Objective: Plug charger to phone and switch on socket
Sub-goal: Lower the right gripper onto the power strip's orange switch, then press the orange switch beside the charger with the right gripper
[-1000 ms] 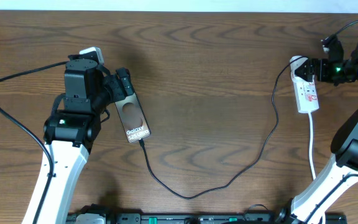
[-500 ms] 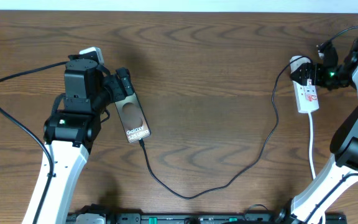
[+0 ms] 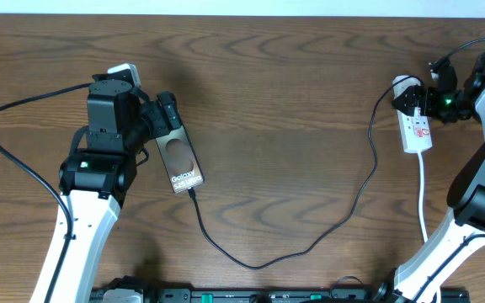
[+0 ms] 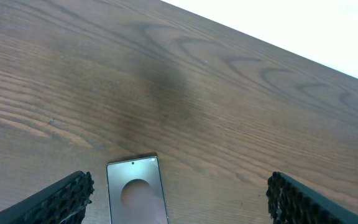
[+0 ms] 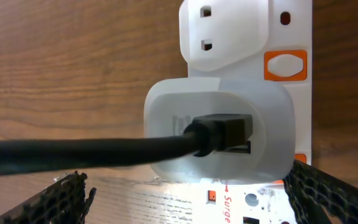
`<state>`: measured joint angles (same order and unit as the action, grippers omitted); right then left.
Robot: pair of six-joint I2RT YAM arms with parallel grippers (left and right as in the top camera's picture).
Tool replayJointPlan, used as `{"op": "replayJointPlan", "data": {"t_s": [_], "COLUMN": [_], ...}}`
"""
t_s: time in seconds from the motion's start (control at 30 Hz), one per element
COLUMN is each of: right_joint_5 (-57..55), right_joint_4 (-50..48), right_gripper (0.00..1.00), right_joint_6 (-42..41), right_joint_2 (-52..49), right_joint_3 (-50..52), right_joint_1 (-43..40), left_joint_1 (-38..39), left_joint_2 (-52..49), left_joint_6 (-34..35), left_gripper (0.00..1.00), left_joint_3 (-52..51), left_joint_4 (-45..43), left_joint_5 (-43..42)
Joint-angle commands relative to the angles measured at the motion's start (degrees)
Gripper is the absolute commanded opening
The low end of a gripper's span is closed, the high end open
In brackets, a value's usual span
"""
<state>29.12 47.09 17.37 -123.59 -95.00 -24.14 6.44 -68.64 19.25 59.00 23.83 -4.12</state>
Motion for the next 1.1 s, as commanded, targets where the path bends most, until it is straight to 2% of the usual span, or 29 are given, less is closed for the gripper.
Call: {"op": "replayJointPlan", "data": {"t_s": [0.0, 1.07], "right_joint_5": [0.9, 1.8], "right_joint_4": [-0.3, -1.4], "right_gripper": [0.99, 0.99], "right_joint_6": [-1.8, -6.2], "right_joint_2": [-0.3, -0.3], "right_joint_3": [1.0, 1.7], "right_joint_1": [0.6, 3.3], "left_joint_1": [0.1, 0.1], "left_joint_2": [-0.1, -0.2], "left_joint_6": [-0.8, -0.8], "left_gripper": [0.91, 0.91], "left_joint_3": [1.4, 1.4], "left_joint_4": [0.2, 0.2], "left_joint_5": [0.7, 0.7]}}
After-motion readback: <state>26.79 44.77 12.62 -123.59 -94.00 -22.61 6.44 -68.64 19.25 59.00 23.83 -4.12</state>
